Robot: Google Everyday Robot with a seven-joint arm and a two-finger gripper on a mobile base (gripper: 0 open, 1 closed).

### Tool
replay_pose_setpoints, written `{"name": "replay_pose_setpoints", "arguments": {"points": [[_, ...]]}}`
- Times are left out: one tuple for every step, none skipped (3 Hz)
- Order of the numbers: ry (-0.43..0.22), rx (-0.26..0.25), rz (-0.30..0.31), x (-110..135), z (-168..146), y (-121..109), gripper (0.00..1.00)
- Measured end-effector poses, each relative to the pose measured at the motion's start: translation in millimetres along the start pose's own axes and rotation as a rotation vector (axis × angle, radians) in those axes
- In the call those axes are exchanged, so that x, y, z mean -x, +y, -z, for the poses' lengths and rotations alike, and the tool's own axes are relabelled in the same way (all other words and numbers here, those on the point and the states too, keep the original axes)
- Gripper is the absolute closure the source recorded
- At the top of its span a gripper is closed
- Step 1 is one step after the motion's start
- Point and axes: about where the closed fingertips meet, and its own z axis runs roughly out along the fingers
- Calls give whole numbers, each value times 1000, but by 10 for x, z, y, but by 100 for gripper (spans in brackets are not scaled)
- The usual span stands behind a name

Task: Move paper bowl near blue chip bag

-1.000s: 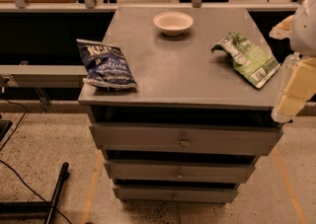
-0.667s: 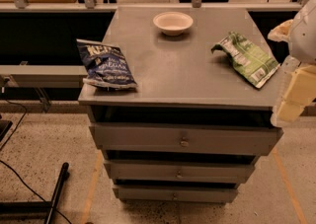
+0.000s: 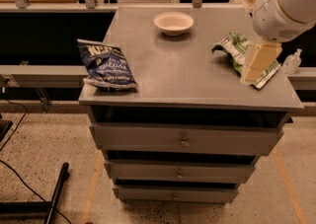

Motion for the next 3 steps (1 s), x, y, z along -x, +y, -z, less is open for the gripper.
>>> {"name": "replay_pose_setpoints", "arguments": {"points": [[5,-69,139,210,-469,-595,0],[5,-69,139,210,-469,-595,0],[2,-136,145,268,-534,-735,0]]}}
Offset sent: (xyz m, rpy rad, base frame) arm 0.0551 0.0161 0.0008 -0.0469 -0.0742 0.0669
